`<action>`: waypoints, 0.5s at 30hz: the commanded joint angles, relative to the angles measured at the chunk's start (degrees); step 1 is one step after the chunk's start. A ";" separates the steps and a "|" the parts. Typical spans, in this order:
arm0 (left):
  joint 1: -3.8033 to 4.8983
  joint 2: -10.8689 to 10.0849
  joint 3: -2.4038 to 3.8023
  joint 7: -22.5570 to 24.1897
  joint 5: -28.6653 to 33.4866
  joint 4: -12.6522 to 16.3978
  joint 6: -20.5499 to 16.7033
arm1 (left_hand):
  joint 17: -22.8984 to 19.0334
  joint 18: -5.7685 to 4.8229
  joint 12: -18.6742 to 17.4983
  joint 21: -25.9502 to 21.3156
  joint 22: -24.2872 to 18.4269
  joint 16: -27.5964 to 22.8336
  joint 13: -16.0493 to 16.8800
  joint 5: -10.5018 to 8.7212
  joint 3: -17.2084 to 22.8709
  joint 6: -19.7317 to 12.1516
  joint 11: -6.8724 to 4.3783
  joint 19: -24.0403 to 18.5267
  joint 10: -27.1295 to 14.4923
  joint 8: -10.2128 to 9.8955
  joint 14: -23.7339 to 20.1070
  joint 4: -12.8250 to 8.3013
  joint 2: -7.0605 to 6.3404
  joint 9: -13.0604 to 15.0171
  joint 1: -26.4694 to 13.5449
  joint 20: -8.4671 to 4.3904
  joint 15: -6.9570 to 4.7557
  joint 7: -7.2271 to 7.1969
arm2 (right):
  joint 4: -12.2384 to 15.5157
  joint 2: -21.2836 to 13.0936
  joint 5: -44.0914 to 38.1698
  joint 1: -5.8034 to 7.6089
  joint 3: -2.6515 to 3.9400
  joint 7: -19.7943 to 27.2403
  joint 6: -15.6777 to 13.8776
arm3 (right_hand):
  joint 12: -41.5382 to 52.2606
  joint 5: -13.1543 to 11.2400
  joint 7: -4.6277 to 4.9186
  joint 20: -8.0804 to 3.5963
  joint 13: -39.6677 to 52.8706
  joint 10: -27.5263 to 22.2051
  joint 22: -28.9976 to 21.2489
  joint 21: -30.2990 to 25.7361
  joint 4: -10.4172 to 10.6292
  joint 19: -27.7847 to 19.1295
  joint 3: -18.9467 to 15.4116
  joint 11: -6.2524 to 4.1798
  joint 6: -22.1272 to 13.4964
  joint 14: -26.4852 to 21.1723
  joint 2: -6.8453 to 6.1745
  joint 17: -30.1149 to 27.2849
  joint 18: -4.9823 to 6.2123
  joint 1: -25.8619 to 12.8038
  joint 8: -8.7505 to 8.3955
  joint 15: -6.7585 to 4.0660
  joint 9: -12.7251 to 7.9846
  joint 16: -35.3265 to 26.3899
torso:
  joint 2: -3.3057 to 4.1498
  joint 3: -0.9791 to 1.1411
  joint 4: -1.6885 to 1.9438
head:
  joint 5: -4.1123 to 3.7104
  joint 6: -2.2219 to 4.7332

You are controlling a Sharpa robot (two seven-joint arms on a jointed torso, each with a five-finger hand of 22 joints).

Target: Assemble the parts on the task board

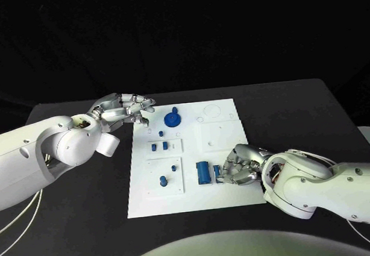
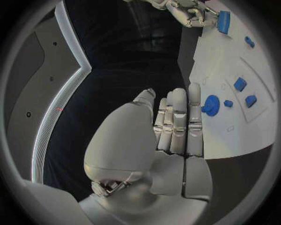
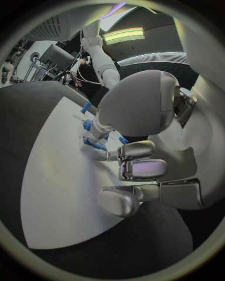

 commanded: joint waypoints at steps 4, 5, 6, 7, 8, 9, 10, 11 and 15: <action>0.03 0.01 0.01 0.24 -0.12 0.05 0.91 | 0.06 0.53 -0.24 -0.38 -0.09 -0.18 -0.08 -0.14 0.35 -0.20 0.07 0.35 0.07 0.37 -0.21 -0.03 0.09 -0.07 -0.62 0.05 0.04 0.16 | 0.42 -0.29 -1.61 -0.07 0.00 0.31 -0.14 | -0.15 -0.41 0.01 0.00 9.92 3.06 6.26 -0.30 1.27 0.58 -0.78 0.19 0.47 5.47 0.09 13.21 -0.13 -0.08 -0.42 0.24 -0.19 0.05 | -0.05 -0.02 0.01 | 0.15 0.07; 0.02 -0.01 0.01 0.25 -0.12 0.04 0.89 | 0.06 0.53 -0.24 -0.38 -0.09 -0.18 -0.08 -0.14 0.35 -0.20 0.07 0.35 0.07 0.37 -0.21 -0.03 0.09 -0.07 -0.62 0.05 0.04 0.16 | 0.62 -0.46 -1.69 -0.05 0.02 0.31 -0.35 | -0.16 -0.34 0.05 0.02 9.91 3.06 6.27 -0.37 1.92 0.58 -1.14 0.22 0.49 5.47 0.15 13.18 -0.13 -0.54 -0.46 0.27 -0.23 0.04 | -0.06 -0.02 0.00 | 0.15 0.12; 0.02 -0.02 0.00 0.26 -0.11 0.03 0.87 | 0.06 0.53 -0.24 -0.38 -0.09 -0.18 -0.08 -0.14 0.35 -0.20 0.07 0.35 0.07 0.37 -0.21 -0.03 0.09 -0.07 -0.62 0.05 0.04 0.16 | 0.80 -0.62 -1.73 -0.03 0.04 0.33 -0.53 | -0.19 -0.24 0.09 0.04 9.89 3.05 6.27 -0.45 2.31 0.58 -1.44 0.26 0.51 5.46 0.21 13.14 -0.11 -1.00 -0.48 0.30 -0.26 0.02 | -0.11 -0.04 -0.02 | 0.17 0.20; 0.02 -0.03 -0.01 0.31 -0.11 0.03 0.82 | 0.06 0.53 -0.24 -0.38 -0.09 -0.18 -0.08 -0.14 0.35 -0.20 0.07 0.35 0.07 0.37 -0.21 -0.03 0.09 -0.07 -0.62 0.05 0.04 0.16 | 0.99 -0.78 -1.71 0.03 0.07 0.38 -0.71 | -0.17 -0.14 0.13 0.06 9.90 3.06 6.26 -0.55 2.43 0.57 -1.75 0.29 0.52 5.47 0.24 13.17 -0.10 -1.49 -0.51 0.32 -0.29 0.03 | -0.13 -0.05 -0.03 | 0.22 0.34; 0.02 -0.04 -0.03 0.50 -0.10 0.04 0.63 | 0.06 0.53 -0.24 -0.38 -0.09 -0.18 -0.08 -0.14 0.35 -0.20 0.07 0.35 0.07 0.37 -0.21 -0.03 0.09 -0.07 -0.62 0.05 0.04 0.16 | 1.22 -0.99 -1.57 0.15 0.11 0.59 -0.95 | -0.19 -0.05 0.15 0.09 9.89 3.05 6.29 -0.52 2.48 0.59 -2.11 0.32 0.54 5.46 0.27 13.15 -0.11 -2.09 -0.55 0.35 -0.33 0.02 | -0.13 -0.05 -0.03 | 0.22 0.36; 0.02 -0.04 -0.05 0.78 -0.07 0.07 0.37 | 0.07 0.53 -0.22 -0.53 -0.11 -0.20 -0.10 -0.18 0.58 -0.21 0.07 0.38 0.01 0.45 -0.25 -0.11 0.11 -0.07 -0.85 0.07 0.05 0.13 | 1.43 -1.18 -1.15 0.35 0.15 1.03 -1.29 | -0.22 -0.04 0.15 0.09 9.87 3.04 6.28 -0.58 2.47 0.58 -2.21 0.32 0.54 5.46 0.25 13.14 -0.10 -2.21 -0.56 0.35 -0.34 0.02 | -0.17 -0.08 -0.04 | 0.27 0.59; 0.01 -0.04 -0.07 1.14 0.03 0.09 0.12 | 0.07 0.53 -0.21 -0.54 -0.11 -0.20 -0.10 -0.16 0.60 -0.23 0.06 0.39 0.02 0.45 -0.25 -0.13 0.10 -0.08 -0.83 0.07 0.04 0.13 | 1.58 -1.37 -0.36 0.65 0.19 1.82 -1.70 | -0.21 -0.04 0.15 0.09 9.87 3.04 6.27 -0.63 2.45 0.56 -2.23 0.32 0.52 5.45 0.24 13.08 -0.09 -2.21 -0.57 0.35 -0.34 0.00 | -0.18 -0.09 -0.03 | 0.26 0.77; 0.00 -0.03 -0.08 1.47 0.14 0.10 -0.08 | 0.08 0.54 -0.18 -0.57 -0.12 -0.19 -0.10 -0.08 0.69 -0.28 0.03 0.41 0.03 0.44 -0.25 -0.19 0.07 -0.09 -0.77 0.06 0.03 0.11 | 1.65 -1.51 0.55 0.95 0.22 2.69 -2.10 | -0.28 0.01 0.20 0.12 9.82 3.00 6.25 -0.77 2.29 0.52 -2.30 0.35 0.13 5.43 0.16 12.98 -0.07 -1.93 -0.76 0.38 -0.39 -0.03 | -0.21 -0.10 -0.03 | 0.27 0.87; -0.13 0.04 -0.12 3.52 1.03 0.06 -1.29 | 0.09 0.55 -0.11 -0.60 -0.12 -0.18 -0.08 0.02 0.83 -0.31 -0.01 0.45 0.13 0.45 -0.22 -0.22 0.07 -0.09 -0.71 0.05 0.00 0.10 | 0.60 -2.01 8.02 3.33 0.30 12.96 -6.46 | -0.79 0.41 0.58 0.34 9.44 2.66 6.12 -1.73 1.75 0.17 -1.91 0.68 -1.28 5.28 0.06 12.32 0.04 0.43 -1.13 0.65 -0.09 -0.28 | -0.57 -0.34 -0.05 | 0.17 1.71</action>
